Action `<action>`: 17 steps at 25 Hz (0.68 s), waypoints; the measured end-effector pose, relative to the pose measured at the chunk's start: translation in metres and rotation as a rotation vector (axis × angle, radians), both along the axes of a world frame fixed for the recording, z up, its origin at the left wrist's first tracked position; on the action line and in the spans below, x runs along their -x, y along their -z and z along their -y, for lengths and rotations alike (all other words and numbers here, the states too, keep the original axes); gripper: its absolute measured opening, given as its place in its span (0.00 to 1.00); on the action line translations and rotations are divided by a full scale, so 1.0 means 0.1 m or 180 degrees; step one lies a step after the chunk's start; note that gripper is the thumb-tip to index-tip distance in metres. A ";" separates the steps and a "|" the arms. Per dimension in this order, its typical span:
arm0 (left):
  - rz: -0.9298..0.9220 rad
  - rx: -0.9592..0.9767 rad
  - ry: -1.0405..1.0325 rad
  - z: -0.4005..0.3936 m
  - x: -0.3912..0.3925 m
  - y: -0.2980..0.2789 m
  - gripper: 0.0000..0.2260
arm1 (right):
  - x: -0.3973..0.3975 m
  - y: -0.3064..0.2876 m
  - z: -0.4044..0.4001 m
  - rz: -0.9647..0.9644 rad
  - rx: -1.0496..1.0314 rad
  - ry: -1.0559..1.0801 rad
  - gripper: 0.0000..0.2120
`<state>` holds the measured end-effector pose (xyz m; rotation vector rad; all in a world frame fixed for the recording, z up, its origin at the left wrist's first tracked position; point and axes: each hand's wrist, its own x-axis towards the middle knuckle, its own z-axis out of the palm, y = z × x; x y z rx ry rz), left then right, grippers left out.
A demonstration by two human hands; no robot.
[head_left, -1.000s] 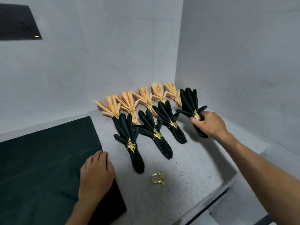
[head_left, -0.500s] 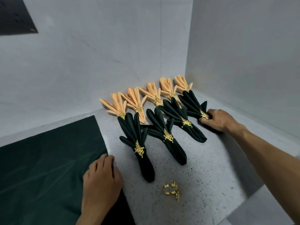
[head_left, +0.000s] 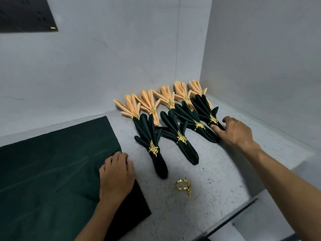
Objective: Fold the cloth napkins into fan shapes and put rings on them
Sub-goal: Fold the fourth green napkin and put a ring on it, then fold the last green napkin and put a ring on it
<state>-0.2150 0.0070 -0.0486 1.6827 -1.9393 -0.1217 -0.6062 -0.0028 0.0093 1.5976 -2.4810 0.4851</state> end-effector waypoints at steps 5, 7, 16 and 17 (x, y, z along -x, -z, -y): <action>-0.1472 -0.0169 0.0385 -0.22 0.02 -0.36 0.06 | -0.96 -0.13 -0.51 0.0154 0.0456 -0.0782 0.19; -0.1305 -0.0317 0.0784 -0.47 -0.22 -0.52 0.07 | -1.63 -0.17 -0.72 0.0160 0.0376 -0.1514 0.16; 0.0252 -0.1381 0.0918 -1.82 -2.68 -0.50 0.25 | -3.85 0.20 -1.38 -0.0183 -0.0679 -0.4100 0.21; 0.0382 -0.1326 0.0880 -1.82 -2.70 -0.45 0.26 | -3.89 0.25 -1.35 -0.0203 -0.0543 -0.4093 0.20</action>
